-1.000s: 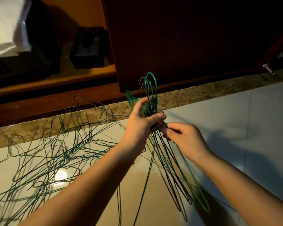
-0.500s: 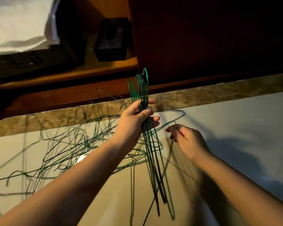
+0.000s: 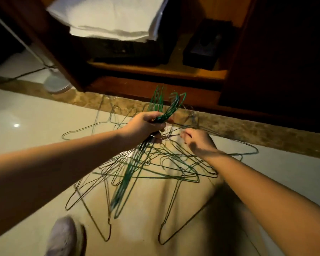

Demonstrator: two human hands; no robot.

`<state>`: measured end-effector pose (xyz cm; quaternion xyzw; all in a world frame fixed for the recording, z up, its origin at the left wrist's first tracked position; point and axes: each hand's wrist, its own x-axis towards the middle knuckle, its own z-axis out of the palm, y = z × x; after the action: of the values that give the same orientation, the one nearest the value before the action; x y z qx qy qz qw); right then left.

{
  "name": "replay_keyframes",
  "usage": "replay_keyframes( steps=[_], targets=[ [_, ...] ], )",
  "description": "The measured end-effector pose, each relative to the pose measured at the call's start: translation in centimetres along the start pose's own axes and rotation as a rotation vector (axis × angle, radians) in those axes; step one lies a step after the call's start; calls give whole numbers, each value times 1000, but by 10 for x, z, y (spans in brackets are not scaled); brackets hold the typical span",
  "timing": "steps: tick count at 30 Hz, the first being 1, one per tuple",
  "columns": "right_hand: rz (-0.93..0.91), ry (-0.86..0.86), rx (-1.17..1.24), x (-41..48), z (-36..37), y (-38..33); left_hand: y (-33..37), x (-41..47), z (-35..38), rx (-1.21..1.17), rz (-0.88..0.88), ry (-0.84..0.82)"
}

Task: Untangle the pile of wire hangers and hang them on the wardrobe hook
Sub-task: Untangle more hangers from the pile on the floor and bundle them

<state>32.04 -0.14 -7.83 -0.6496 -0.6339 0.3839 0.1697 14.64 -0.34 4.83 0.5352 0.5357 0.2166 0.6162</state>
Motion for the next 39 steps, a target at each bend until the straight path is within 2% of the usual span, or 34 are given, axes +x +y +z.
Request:
replay_keyframes(
  steps=[6,10,13,16,20,22,27,29,31,39],
  targets=[
    [67,-119,-150,10,55,-5,-55,-22,-65,48,-89,137],
    [249,11,-259,4,93,1,-92,-35,-96,8,-70,275],
    [403,79,-132,-6,125,1,-119,-44,-116,-18,-44,324],
    [449,103,-40,-12,153,-7,-141,-50,-133,5,-67,347],
    [481,227,58,-5,174,-27,-150,-51,-145,13,-64,329],
    [503,252,193,3,181,-38,-151,-50,-148,-5,-63,345],
    [652,369,703,37,189,-44,-158,-49,-150,-43,-50,343],
    [692,378,774,43,188,-41,-161,-48,-150,-45,-59,326],
    [697,391,712,42,186,-39,-164,-46,-150,-48,-68,312],
    [451,298,-19,-6,188,-11,-174,-40,-138,-55,-119,311]
  ],
)
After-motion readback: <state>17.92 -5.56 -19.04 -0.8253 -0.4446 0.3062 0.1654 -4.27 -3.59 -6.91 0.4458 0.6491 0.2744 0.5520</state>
